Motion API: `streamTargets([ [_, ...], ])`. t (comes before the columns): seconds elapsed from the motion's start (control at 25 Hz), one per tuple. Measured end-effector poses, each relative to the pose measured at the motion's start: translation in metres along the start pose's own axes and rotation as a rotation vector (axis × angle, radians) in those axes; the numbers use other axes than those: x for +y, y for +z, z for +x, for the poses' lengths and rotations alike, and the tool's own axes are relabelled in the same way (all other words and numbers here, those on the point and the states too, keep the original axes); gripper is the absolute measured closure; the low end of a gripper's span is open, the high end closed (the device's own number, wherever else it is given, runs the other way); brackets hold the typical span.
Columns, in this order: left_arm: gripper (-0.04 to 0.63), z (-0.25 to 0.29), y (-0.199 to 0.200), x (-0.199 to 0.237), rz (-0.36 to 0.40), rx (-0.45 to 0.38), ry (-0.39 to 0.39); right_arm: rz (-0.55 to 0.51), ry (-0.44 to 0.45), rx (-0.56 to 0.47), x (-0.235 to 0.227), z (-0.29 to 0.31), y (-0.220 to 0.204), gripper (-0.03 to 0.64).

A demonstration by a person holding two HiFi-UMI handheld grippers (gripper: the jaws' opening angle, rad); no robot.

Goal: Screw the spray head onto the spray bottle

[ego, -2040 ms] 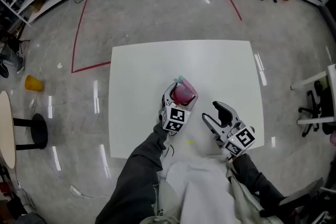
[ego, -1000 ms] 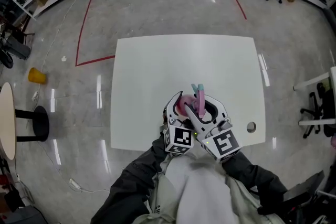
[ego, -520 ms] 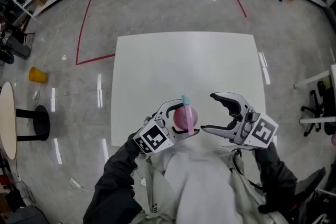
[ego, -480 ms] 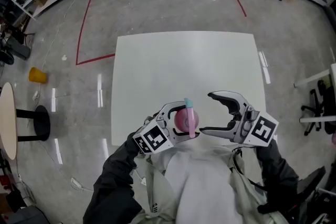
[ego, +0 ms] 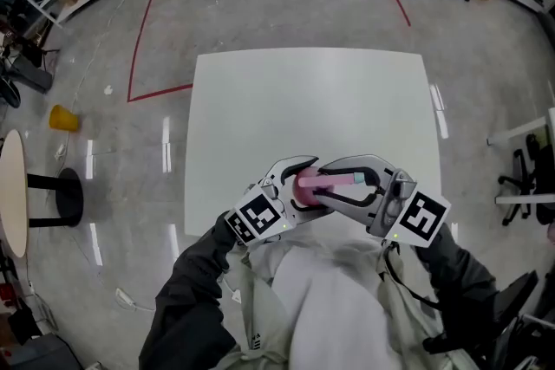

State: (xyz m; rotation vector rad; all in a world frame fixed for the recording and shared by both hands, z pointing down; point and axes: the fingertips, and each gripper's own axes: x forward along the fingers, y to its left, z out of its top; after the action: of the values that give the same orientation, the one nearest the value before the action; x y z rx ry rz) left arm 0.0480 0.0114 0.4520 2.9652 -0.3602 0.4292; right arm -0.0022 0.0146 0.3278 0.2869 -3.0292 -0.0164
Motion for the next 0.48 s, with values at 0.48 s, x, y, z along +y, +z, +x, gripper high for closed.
streamTargets([
  [0.48,0.163,-0.002,0.002,0.060,-0.059,-0.066,0.531,0.068,-0.478,0.016,-0.042,0.004,-0.015,0.501],
])
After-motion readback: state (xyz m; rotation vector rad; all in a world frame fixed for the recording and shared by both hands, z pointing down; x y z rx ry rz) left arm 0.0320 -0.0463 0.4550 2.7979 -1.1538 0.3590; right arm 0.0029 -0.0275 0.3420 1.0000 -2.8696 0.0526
